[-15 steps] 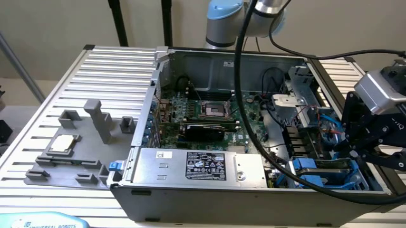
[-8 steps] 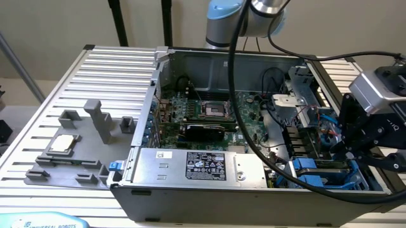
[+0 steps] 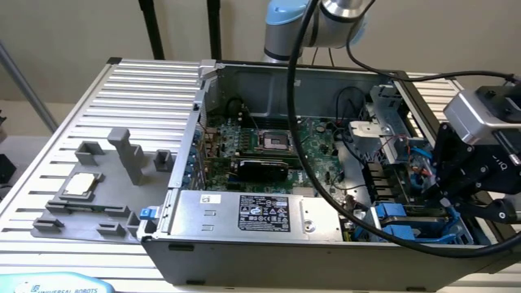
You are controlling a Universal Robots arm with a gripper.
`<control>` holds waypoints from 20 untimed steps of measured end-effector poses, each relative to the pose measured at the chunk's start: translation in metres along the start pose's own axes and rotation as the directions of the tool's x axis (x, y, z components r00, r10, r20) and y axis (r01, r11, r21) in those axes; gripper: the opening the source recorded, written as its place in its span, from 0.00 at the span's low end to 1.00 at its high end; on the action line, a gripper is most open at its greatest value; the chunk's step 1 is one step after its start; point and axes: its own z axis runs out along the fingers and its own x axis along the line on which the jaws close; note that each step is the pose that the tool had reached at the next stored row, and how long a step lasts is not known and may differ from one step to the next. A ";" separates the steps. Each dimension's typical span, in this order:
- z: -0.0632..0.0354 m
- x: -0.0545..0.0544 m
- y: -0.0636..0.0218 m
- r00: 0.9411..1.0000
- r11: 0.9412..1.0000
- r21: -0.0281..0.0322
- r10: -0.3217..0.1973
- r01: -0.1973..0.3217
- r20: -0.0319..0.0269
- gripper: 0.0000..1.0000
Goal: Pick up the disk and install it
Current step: 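Insert the first disk wire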
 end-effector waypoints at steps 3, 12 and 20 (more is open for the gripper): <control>0.0023 0.000 0.0000 1.000 1.000 -0.005 0.025 -0.025 0.000 0.16; 0.0047 -0.002 -0.0006 0.997 0.997 -0.001 0.071 -0.071 -0.003 0.16; 0.0061 -0.002 -0.0016 0.994 0.994 0.002 0.105 -0.105 -0.014 0.16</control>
